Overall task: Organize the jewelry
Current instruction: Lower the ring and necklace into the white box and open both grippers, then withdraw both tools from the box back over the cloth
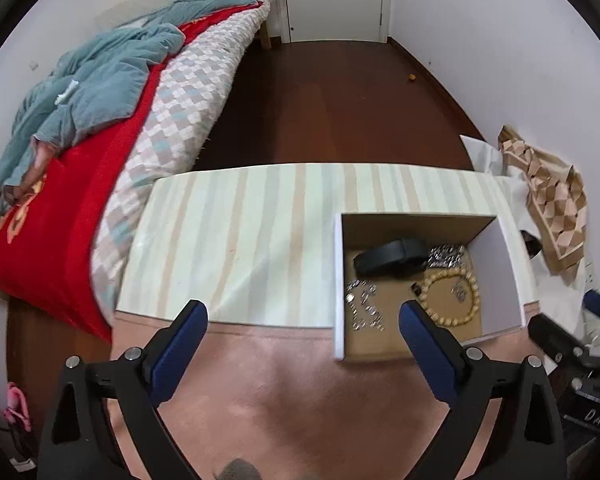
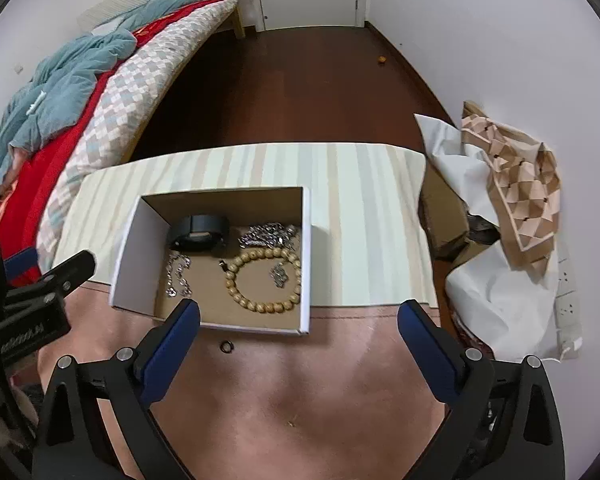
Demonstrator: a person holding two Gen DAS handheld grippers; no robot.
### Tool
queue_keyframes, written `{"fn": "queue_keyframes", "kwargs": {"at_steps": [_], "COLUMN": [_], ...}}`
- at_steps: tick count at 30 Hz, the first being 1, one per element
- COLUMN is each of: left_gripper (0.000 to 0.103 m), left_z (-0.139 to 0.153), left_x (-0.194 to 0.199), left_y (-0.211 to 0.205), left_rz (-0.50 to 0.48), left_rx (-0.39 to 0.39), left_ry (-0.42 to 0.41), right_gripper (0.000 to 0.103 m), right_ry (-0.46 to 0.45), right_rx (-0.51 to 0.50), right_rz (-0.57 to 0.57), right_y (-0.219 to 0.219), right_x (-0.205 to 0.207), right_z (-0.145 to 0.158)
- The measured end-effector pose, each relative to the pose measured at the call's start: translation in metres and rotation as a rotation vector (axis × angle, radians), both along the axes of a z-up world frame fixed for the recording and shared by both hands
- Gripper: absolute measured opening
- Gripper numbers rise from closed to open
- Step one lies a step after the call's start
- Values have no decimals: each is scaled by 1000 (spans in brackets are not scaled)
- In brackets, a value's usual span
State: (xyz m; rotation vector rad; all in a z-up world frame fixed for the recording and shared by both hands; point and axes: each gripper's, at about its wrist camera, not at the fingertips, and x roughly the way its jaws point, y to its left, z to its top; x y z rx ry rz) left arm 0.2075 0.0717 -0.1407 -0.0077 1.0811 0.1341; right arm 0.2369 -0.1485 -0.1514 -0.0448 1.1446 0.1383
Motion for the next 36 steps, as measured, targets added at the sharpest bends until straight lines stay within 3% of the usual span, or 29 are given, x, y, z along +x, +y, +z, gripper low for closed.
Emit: {"fn": "queue_keyframes", "kwargs": {"at_steps": [8,25,36], "left_gripper": [100,100,100], "left_z": [21,90,99], "left_x": [-30,-105,-128], "left_y": [-4,-15,-10], "left_rz": [1,-17,53], "left_rx": [26,49,55], "left_ry": [-51,-188,-212], "right_gripper": [103,103,103], "right_ry": [-56,-203,-243], "right_rx": [-37,-40,-29], "right_rz": [-14,-7,2], "right_y": [0,-3,-2], "right_x": [-24,-97,-123], "right_z": [18,97,116]}}
